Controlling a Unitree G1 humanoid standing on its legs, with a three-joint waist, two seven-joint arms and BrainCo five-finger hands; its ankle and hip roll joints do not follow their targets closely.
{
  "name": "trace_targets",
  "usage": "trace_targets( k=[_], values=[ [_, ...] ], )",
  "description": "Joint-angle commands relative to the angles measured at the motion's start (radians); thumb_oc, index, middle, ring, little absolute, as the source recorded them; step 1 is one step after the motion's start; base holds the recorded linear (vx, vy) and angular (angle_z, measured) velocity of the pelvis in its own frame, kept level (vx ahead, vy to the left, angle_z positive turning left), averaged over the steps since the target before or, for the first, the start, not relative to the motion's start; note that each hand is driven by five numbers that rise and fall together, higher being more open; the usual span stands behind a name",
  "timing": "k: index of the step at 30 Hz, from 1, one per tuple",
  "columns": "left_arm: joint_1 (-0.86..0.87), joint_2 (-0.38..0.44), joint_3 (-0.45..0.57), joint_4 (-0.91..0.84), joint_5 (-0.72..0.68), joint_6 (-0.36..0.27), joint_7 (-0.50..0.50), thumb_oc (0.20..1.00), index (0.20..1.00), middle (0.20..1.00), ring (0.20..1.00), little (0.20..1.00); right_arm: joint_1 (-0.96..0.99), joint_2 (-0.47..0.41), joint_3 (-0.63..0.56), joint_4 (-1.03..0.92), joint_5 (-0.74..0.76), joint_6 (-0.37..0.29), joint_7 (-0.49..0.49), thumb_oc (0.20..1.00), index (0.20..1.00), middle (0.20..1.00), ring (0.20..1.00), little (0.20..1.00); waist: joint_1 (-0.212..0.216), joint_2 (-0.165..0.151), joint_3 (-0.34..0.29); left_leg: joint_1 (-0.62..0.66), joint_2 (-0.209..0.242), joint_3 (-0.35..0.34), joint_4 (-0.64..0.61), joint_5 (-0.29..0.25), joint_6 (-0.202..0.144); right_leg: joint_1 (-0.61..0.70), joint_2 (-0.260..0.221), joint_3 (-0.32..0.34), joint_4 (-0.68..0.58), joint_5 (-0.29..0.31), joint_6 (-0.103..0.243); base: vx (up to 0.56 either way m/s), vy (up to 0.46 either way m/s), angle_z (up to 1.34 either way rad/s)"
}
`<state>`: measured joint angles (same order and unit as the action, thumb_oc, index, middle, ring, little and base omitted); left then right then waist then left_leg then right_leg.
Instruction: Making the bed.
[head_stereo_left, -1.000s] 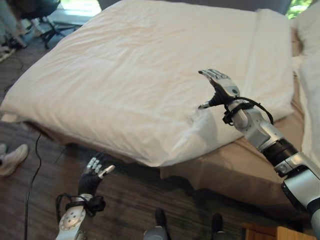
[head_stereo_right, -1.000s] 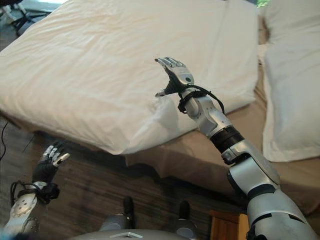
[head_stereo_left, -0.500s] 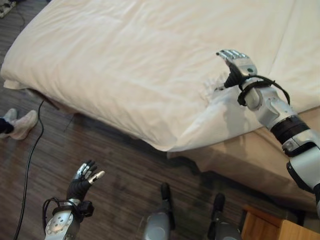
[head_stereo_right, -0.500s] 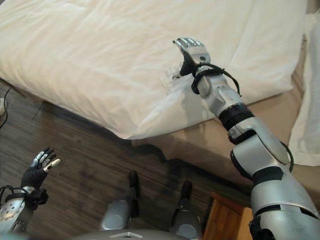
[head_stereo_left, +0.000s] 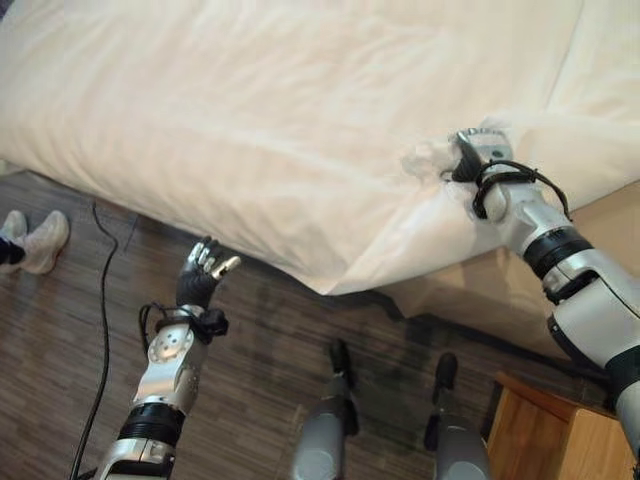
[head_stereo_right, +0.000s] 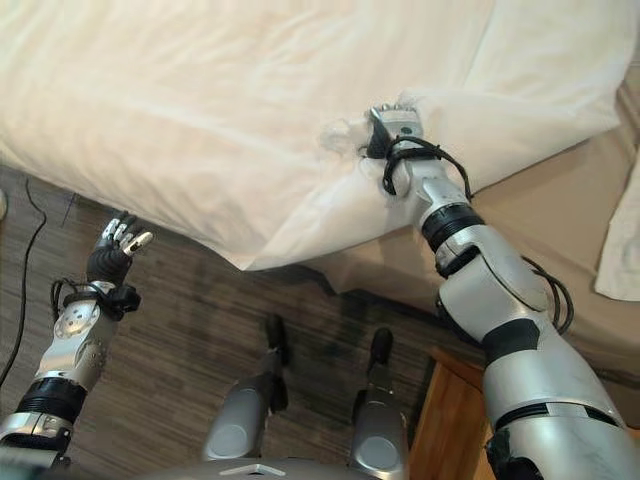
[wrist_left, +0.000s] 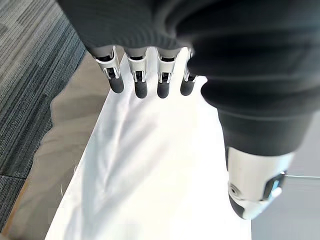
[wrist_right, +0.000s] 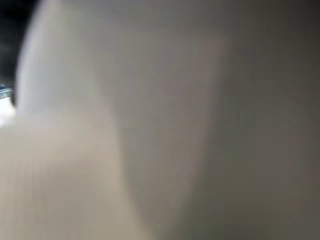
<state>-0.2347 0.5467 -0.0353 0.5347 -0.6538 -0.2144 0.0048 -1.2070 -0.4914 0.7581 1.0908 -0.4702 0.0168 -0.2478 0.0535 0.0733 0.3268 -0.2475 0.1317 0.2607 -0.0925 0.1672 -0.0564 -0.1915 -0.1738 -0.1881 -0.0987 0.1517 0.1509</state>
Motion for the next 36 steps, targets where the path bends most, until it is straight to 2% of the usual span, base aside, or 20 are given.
trace_targets(
  k=[1, 4, 8, 9, 11, 13, 15, 16, 17, 18, 25, 28, 32, 36],
  values=[
    [0.019, 0.040, -0.035, 0.023, 0.010, -0.028, 0.022, 1.000, 1.000, 1.000, 1.000, 1.000, 0.060, 0.022, 0.009, 0.078, 0.010, 0.022, -0.011, 0.200, 0.200, 0.200, 0.200, 0.200, -0.017, -0.068, -0.080, 0.050, 0.042, 0.017, 0.005, -0.040, -0.086, -0.053, -0.081, 0.067, 0.011, -0.014, 0.032, 0.04, 0.015, 0.06],
    [0.003, 0.024, -0.042, 0.046, 0.034, -0.019, 0.036, 1.000, 1.000, 1.000, 1.000, 1.000, 0.127, 0.028, -0.033, -0.018, 0.020, 0.021, -0.019, 0.200, 0.200, 0.200, 0.200, 0.200, -0.051, -0.092, -0.105, 0.097, 0.039, 0.030, 0.005, -0.055, -0.077, -0.017, -0.085, 0.069, 0.011, -0.013, 0.032, 0.04, 0.029, -0.03],
    [0.021, -0.013, -0.034, 0.047, 0.083, -0.001, 0.058, 1.000, 1.000, 1.000, 1.000, 1.000, 0.296, 0.006, -0.107, -0.298, 0.002, 0.013, -0.005, 0.200, 0.200, 0.200, 0.200, 0.200, -0.090, -0.122, -0.139, 0.165, 0.037, 0.054, 0.005, -0.079, -0.067, 0.036, -0.085, 0.075, 0.011, -0.019, 0.033, 0.07, 0.035, -0.19],
    [0.054, -0.039, -0.019, 0.037, 0.103, 0.009, 0.065, 1.000, 1.000, 1.000, 1.000, 1.000, 0.412, -0.012, -0.166, -0.424, 0.008, 0.003, -0.001, 0.200, 0.200, 0.200, 0.200, 0.200, -0.110, -0.133, -0.153, 0.191, 0.040, 0.064, 0.005, -0.086, -0.065, 0.052, -0.083, 0.079, 0.011, -0.018, 0.033, 0.07, 0.022, -0.30],
    [0.075, -0.046, -0.017, 0.029, 0.116, 0.014, 0.064, 1.000, 1.000, 1.000, 1.000, 1.000, 0.474, -0.026, -0.191, -0.485, -0.002, 0.001, 0.009, 0.200, 0.200, 0.200, 0.200, 0.200, -0.114, -0.137, -0.162, 0.204, 0.041, 0.069, 0.005, -0.089, -0.064, 0.062, -0.080, 0.080, 0.011, -0.019, 0.034, 0.04, 0.008, -0.22],
    [0.139, -0.076, -0.003, 0.008, 0.145, 0.030, 0.058, 1.000, 1.000, 1.000, 1.000, 1.000, 0.606, -0.060, -0.268, -0.598, -0.006, -0.012, 0.024, 0.200, 0.200, 0.200, 0.200, 0.200, -0.134, -0.147, -0.182, 0.238, 0.049, 0.083, 0.005, -0.096, -0.063, 0.085, -0.076, 0.086, 0.011, -0.020, 0.034, 0.05, -0.012, -0.32],
    [0.156, -0.082, 0.002, 0.005, 0.153, 0.034, 0.056, 1.000, 1.000, 1.000, 1.000, 1.000, 0.647, -0.069, -0.289, -0.620, -0.010, -0.014, 0.029, 0.200, 0.200, 0.200, 0.200, 0.200, -0.140, -0.148, -0.187, 0.249, 0.051, 0.090, 0.005, -0.098, -0.063, 0.090, -0.074, 0.088, 0.011, -0.021, 0.034, 0.03, -0.014, -0.18],
    [0.185, -0.095, 0.007, -0.003, 0.164, 0.041, 0.049, 1.000, 1.000, 1.000, 1.000, 1.000, 0.710, -0.073, -0.319, -0.648, -0.018, -0.015, 0.036, 0.282, 0.282, 0.282, 0.282, 0.282, -0.148, -0.147, -0.195, 0.264, 0.052, 0.098, 0.005, -0.101, -0.062, 0.099, -0.072, 0.091, 0.011, -0.021, 0.034, 0.02, -0.013, -0.12],
    [0.188, -0.095, 0.007, -0.005, 0.164, 0.041, 0.049, 1.000, 1.000, 1.000, 1.000, 1.000, 0.714, -0.073, -0.320, -0.651, -0.019, -0.014, 0.037, 0.580, 0.580, 0.580, 0.580, 0.580, -0.147, -0.148, -0.196, 0.266, 0.052, 0.099, 0.005, -0.101, -0.063, 0.100, -0.072, 0.091, 0.011, -0.021, 0.034, 0.00, -0.013, -0.11],
    [0.202, -0.099, 0.010, -0.009, 0.167, 0.042, 0.046, 1.000, 1.000, 1.000, 1.000, 1.000, 0.738, -0.075, -0.330, -0.656, -0.023, -0.015, 0.037, 1.000, 1.000, 1.000, 1.000, 1.000, -0.150, -0.147, -0.198, 0.272, 0.052, 0.102, 0.005, -0.103, -0.062, 0.100, -0.071, 0.094, 0.011, -0.021, 0.034, 0.00, -0.012, -0.09],
    [0.231, -0.136, -0.016, -0.013, 0.175, 0.044, 0.033, 1.000, 1.000, 1.000, 1.000, 1.000, 0.788, -0.034, -0.319, -0.545, -0.005, -0.011, 0.051, 1.000, 1.000, 1.000, 1.000, 1.000, -0.166, -0.126, -0.200, 0.298, 0.054, 0.129, 0.005, -0.100, -0.066, 0.111, -0.073, 0.105, 0.011, -0.022, 0.034, -0.02, -0.032, -0.11],
    [0.219, -0.155, -0.022, 0.004, 0.162, 0.044, 0.043, 1.000, 1.000, 1.000, 1.000, 1.000, 0.800, -0.018, -0.353, -0.496, 0.046, 0.002, 0.044, 1.000, 1.000, 1.000, 1.000, 1.000, -0.188, -0.113, -0.200, 0.308, 0.055, 0.143, 0.005, -0.101, -0.067, 0.107, -0.072, 0.116, 0.011, -0.024, 0.039, -0.02, 0.001, -0.17],
    [0.203, -0.167, -0.027, 0.036, 0.173, 0.042, 0.062, 1.000, 1.000, 1.000, 1.000, 1.000, 0.820, 0.003, -0.346, -0.456, 0.047, 0.007, 0.043, 1.000, 1.000, 1.000, 1.000, 1.000, -0.198, -0.116, -0.200, 0.321, 0.064, 0.168, 0.005, -0.099, -0.069, 0.101, -0.056, 0.118, 0.011, -0.021, 0.037, -0.02, -0.014, -0.17],
    [0.211, -0.177, -0.032, 0.043, 0.170, 0.043, 0.072, 1.000, 1.000, 1.000, 1.000, 1.000, 0.853, 0.030, -0.329, -0.301, -0.027, 0.043, 0.038, 1.000, 1.000, 1.000, 1.000, 1.000, -0.193, -0.130, -0.208, 0.333, 0.078, 0.172, 0.005, -0.098, -0.071, 0.116, -0.043, 0.102, 0.011, -0.026, 0.032, 0.00, -0.039, -0.24]
  ],
)
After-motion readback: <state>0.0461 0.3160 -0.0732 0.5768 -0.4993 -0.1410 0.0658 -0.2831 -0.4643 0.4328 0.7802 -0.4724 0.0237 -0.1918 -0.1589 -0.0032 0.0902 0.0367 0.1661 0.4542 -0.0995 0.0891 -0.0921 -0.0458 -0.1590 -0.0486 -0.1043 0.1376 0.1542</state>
